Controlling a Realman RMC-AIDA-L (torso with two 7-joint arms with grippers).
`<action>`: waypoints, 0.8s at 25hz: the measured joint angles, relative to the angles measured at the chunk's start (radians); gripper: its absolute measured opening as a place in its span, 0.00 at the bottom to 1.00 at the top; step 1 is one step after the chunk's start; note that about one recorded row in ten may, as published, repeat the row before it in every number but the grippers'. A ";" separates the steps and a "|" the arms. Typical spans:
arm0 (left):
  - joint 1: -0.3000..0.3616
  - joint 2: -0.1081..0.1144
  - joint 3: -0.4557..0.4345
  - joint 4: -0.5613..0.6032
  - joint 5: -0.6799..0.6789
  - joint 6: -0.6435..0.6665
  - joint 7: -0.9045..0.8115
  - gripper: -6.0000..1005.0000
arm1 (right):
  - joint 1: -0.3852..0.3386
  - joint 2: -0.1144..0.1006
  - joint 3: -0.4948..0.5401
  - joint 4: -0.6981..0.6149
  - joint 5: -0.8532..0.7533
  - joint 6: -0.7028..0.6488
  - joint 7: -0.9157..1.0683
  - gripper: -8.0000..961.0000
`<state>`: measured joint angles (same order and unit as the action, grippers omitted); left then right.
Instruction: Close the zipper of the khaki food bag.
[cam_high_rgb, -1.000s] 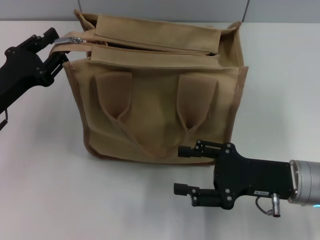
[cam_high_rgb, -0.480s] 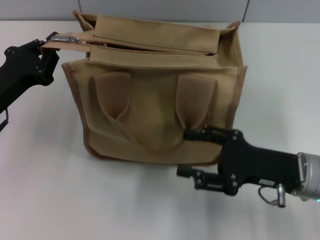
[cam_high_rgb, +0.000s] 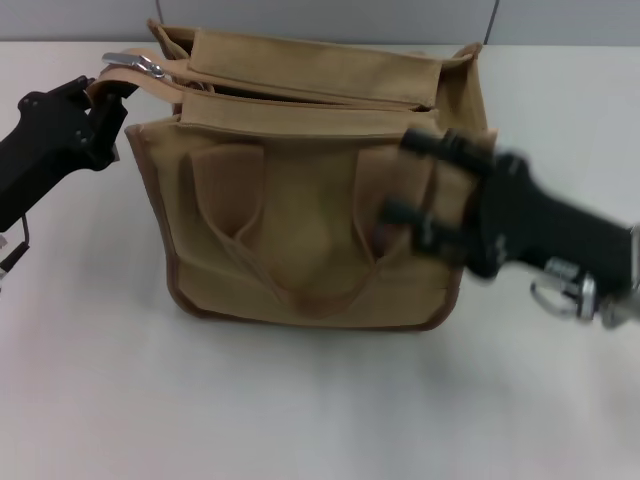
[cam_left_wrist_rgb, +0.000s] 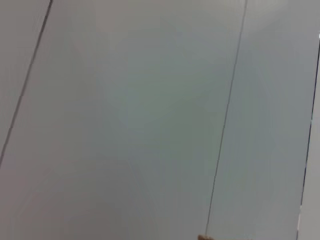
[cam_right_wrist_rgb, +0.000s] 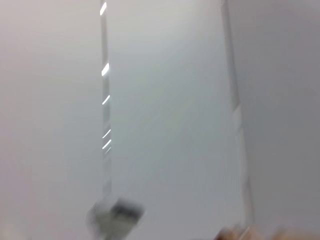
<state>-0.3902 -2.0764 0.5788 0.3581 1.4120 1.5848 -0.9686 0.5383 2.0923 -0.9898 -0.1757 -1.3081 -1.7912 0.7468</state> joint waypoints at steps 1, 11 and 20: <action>-0.003 0.000 0.001 -0.002 -0.001 0.002 -0.001 0.03 | 0.007 0.000 -0.002 -0.004 0.032 -0.002 0.000 0.76; -0.028 0.000 0.002 -0.049 -0.002 0.015 -0.002 0.03 | 0.192 0.000 -0.030 -0.013 0.097 0.137 -0.410 0.76; -0.029 -0.001 0.003 -0.073 -0.007 0.045 -0.012 0.03 | 0.341 0.000 -0.021 0.204 0.147 0.218 -0.935 0.76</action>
<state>-0.4188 -2.0770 0.5814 0.2849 1.4052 1.6299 -0.9810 0.8795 2.0924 -1.0104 0.0286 -1.1609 -1.5729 -0.1881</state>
